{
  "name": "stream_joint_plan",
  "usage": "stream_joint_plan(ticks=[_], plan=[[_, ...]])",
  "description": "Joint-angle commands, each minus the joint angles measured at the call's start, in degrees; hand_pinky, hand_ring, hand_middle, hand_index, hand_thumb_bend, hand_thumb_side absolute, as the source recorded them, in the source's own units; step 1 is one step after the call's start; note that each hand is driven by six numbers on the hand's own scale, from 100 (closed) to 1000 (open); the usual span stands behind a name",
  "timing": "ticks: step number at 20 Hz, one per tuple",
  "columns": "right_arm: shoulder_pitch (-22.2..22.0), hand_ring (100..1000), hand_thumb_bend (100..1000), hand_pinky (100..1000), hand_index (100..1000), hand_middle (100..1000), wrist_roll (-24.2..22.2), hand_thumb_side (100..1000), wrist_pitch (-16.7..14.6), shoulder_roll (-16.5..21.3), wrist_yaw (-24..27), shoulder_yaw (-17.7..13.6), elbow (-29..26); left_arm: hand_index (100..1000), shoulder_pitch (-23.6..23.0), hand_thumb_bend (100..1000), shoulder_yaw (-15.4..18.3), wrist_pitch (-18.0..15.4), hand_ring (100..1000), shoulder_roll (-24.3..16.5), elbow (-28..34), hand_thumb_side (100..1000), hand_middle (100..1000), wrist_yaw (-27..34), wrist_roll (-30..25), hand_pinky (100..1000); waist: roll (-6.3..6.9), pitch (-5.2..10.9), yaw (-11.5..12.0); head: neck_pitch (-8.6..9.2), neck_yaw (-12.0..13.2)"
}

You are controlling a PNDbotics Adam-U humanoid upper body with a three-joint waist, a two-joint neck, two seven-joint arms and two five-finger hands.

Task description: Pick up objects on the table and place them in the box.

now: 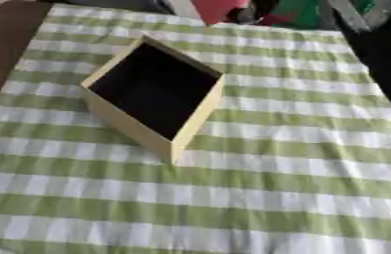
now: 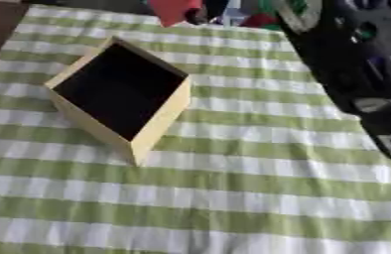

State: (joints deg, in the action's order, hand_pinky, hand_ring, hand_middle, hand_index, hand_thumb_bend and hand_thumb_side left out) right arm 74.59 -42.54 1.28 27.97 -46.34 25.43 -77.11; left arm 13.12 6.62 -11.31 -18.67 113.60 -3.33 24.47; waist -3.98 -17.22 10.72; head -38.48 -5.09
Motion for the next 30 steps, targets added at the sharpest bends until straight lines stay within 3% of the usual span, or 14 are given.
stream_joint_plan(ticks=[1,7,15,19,20,24,27,28,30], plan=[[1.1,861,100,876,543,501,-0.3,100,2.6,0.0,2.9,1.2,-1.3,692,0.7,100,0.1,-0.1,490,-0.9,1.0,125,481,0.2,0.0,1000,0.42,1.40,0.3,-0.12,-0.2],[0.5,863,100,876,549,505,1.2,100,6.2,-2.1,4.2,3.4,-0.2,691,1.0,106,-0.1,-0.1,490,-0.8,1.0,120,481,0.4,-0.2,1000,0.22,1.46,0.8,0.07,-0.5],[-1.0,870,100,880,605,553,2.5,100,7.5,-5.8,3.1,5.4,3.5,690,1.4,105,-0.2,0.0,490,-0.5,1.0,123,480,0.6,-0.5,1000,-0.04,1.22,1.2,0.57,-1.1],[-1.3,882,100,892,654,592,2.4,100,6.7,-6.4,3.3,5.8,4.4,690,1.3,105,-0.2,0.0,490,-0.4,1.0,123,480,0.7,-0.6,1000,-0.11,1.12,1.4,0.56,-1.1],[-1.4,893,100,904,703,647,2.1,100,6.3,-6.5,3.6,5.9,4.3,690,1.3,105,-0.2,0.1,489,-0.4,1.0,123,480,0.7,-0.6,1000,-0.14,1.10,1.4,0.56,-1.1],[-1.5,912,100,924,772,715,-0.1,113,4.7,-6.4,5.6,6.1,3.3,690,1.3,105,-0.1,0.2,489,-0.4,1.0,121,479,0.7,-0.6,1000,-0.21,1.05,1.4,0.51,-1.0],[-1.4,936,179,941,850,780,-2.2,117,3.2,-6.2,6.3,6.5,2.6,690,1.3,107,-0.2,0.2,489,-0.4,1.0,121,479,0.7,-0.7,1000,-0.27,1.04,1.4,0.48,-1.0],[-1.4,958,264,954,911,820,-2.9,100,2.7,-6.2,6.3,6.6,2.4,689,1.4,106,-0.2,0.2,489,-0.3,1.0,121,479,0.7,-0.7,1000,-0.31,1.02,1.5,0.50,-1.0],[-1.4,966,294,959,925,831,-4.5,100,1.3,-6.2,6.2,6.7,2.2,689,1.4,106,-0.2,0.3,489,-0.3,1.0,120,479,0.7,-0.7,1000,-0.34,0.98,1.5,0.50,-1.0]])
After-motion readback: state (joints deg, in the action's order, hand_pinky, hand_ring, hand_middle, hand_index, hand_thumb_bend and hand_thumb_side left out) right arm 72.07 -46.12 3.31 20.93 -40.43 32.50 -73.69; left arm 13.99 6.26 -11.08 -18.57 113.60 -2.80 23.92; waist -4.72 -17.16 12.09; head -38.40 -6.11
